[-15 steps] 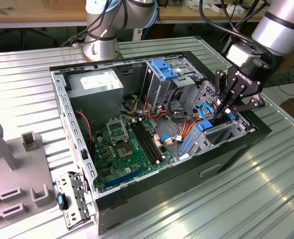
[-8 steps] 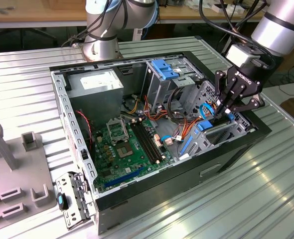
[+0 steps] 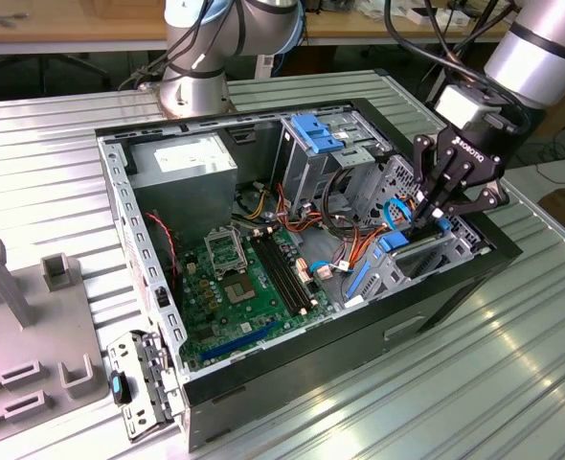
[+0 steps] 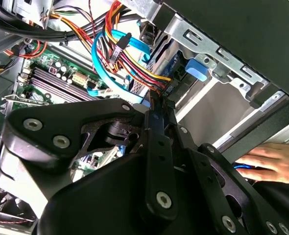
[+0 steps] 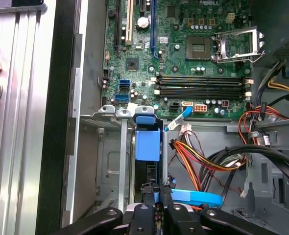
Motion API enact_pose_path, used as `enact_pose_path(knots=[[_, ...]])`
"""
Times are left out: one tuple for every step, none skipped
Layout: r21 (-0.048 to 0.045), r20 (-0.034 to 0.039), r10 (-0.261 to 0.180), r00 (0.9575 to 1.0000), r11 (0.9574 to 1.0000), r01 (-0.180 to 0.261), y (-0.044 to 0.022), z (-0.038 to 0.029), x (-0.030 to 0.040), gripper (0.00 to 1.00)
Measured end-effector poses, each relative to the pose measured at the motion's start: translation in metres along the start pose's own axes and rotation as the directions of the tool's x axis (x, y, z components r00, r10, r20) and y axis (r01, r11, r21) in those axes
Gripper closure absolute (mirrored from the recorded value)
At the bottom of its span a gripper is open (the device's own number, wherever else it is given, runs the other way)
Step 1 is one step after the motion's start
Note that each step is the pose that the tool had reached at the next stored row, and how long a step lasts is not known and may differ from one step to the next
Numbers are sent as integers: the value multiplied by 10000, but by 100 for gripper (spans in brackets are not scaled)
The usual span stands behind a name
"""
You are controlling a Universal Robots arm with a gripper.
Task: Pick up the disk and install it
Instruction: 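Insert the second disk wire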
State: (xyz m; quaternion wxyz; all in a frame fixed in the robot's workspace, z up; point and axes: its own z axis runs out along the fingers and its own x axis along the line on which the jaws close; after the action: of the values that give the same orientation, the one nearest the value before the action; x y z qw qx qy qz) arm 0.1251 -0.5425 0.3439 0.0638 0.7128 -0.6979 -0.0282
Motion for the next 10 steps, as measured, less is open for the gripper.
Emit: enact_pose_path(knots=[[0, 4, -1, 10000, 10000, 1, 1, -7, 1, 84], [0, 12, -2, 10000, 10000, 2, 1, -12, 1, 84], [0, 20, -2, 10000, 10000, 2, 2, -13, 1, 84], [0, 25, -3, 10000, 10000, 3, 2, -13, 1, 84], [1, 41, -5, 10000, 10000, 5, 2, -15, 1, 84], [1, 56, -11, 10000, 10000, 11, 2, -13, 1, 84], [2, 56, -36, 10000, 10000, 36, 2, -13, 1, 84], [3, 52, -61, 10000, 10000, 61, 2, -13, 3, 84], [6, 47, -106, 9999, 9999, 106, 1, -12, 8, 84], [7, 42, -132, 9999, 9999, 132, 1, -12, 12, 84]])
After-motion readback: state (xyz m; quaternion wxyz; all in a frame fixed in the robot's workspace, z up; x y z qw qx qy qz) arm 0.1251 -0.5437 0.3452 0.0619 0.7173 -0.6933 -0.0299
